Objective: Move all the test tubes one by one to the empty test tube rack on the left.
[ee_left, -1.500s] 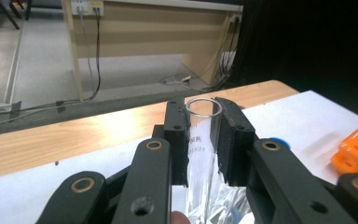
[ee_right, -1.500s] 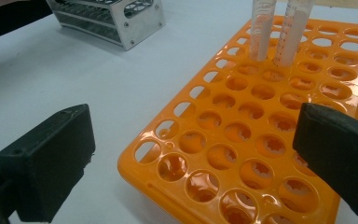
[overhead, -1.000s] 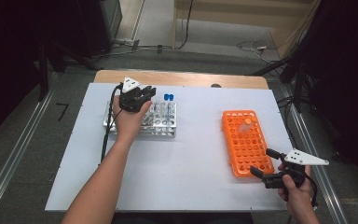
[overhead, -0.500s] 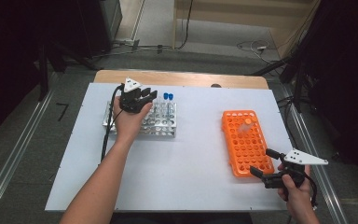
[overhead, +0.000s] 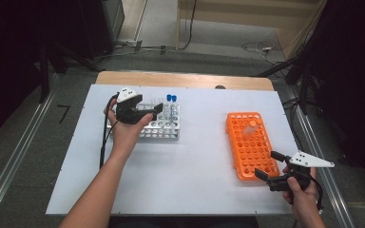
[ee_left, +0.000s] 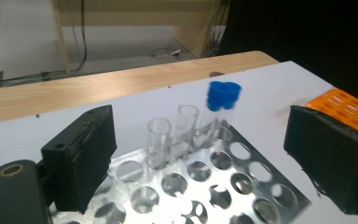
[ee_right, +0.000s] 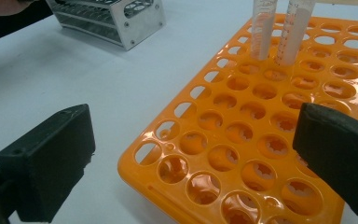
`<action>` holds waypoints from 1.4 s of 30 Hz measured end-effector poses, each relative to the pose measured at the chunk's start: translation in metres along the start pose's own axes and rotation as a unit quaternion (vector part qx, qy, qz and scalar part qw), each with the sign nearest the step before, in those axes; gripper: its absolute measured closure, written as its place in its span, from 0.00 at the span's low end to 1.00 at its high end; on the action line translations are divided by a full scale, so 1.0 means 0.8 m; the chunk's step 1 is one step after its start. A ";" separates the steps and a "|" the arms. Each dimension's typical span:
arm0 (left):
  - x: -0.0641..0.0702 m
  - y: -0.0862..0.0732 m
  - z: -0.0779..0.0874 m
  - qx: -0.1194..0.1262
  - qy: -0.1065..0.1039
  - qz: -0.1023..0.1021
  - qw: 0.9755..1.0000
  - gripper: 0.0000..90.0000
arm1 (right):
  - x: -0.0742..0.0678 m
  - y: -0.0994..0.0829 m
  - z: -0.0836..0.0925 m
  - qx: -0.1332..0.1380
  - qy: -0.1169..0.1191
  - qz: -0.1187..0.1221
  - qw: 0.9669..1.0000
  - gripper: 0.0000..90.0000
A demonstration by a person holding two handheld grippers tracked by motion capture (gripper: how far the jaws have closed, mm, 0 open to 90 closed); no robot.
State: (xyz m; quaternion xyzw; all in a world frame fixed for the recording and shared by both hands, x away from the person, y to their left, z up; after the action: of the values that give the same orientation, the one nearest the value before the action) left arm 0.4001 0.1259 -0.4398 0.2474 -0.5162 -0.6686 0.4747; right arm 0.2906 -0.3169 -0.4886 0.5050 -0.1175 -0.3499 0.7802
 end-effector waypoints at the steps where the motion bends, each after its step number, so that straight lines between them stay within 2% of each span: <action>1: 0.002 -0.001 0.004 0.002 -0.003 -0.001 1.000 0.05 | 0.000 0.000 0.000 0.000 0.000 0.000 1.000 0.00; 3: 0.006 -0.003 0.012 0.008 -0.012 0.003 1.000 0.03 | 0.000 0.000 0.000 -0.001 -0.001 -0.001 1.000 0.00; 7: 0.017 -0.007 0.026 0.007 -0.026 -0.014 1.000 0.00 | 0.000 0.001 -0.002 -0.001 -0.003 -0.001 1.000 0.00; 9: 0.025 -0.010 0.036 0.012 -0.041 -0.012 0.999 0.00 | 0.000 0.001 -0.002 0.000 -0.004 -0.001 1.000 0.00; 14: 0.039 -0.022 0.058 0.017 -0.057 -0.021 0.998 0.00 | 0.001 0.004 -0.004 -0.002 -0.009 -0.002 1.000 0.00; 26: 0.054 -0.049 0.100 0.023 -0.068 -0.029 0.997 0.00 | 0.010 0.024 -0.016 0.003 -0.019 -0.003 1.000 0.00; 32: 0.058 -0.061 0.117 0.034 -0.078 -0.026 0.996 0.00 | 0.024 0.034 -0.023 0.006 -0.034 -0.014 0.999 0.00; 34: 0.059 -0.067 0.120 0.031 -0.078 -0.027 0.996 0.00 | 0.028 0.039 -0.026 0.006 -0.048 -0.003 0.999 0.00; 35: 0.058 -0.069 0.122 0.028 -0.078 -0.029 0.996 0.00 | 0.030 0.042 -0.028 0.006 -0.051 -0.005 0.999 0.00; 39: 0.058 -0.079 0.126 0.024 -0.078 -0.024 0.996 0.00 | 0.045 0.052 -0.034 0.013 -0.059 -0.017 0.998 0.06; 42: 0.057 -0.083 0.127 0.021 -0.079 -0.022 0.996 0.00 | 0.060 0.056 -0.038 0.015 -0.085 -0.031 0.996 0.22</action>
State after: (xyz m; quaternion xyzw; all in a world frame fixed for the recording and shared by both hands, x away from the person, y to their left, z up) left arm 0.2722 0.1327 -0.4594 0.2146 -0.5602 -0.6854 0.4127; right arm 0.3610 -0.3162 -0.4722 0.4884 -0.1727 -0.4137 0.7487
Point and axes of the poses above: each handheld gripper's, and its own axes: z roughly backward along the jaws, y roughly out of its top, x roughly to its right, the point moved 5 cm from there along -z, roughly forward along the jaws, and after that the axes turned 3 degrees about y, right-handed, at the moved point
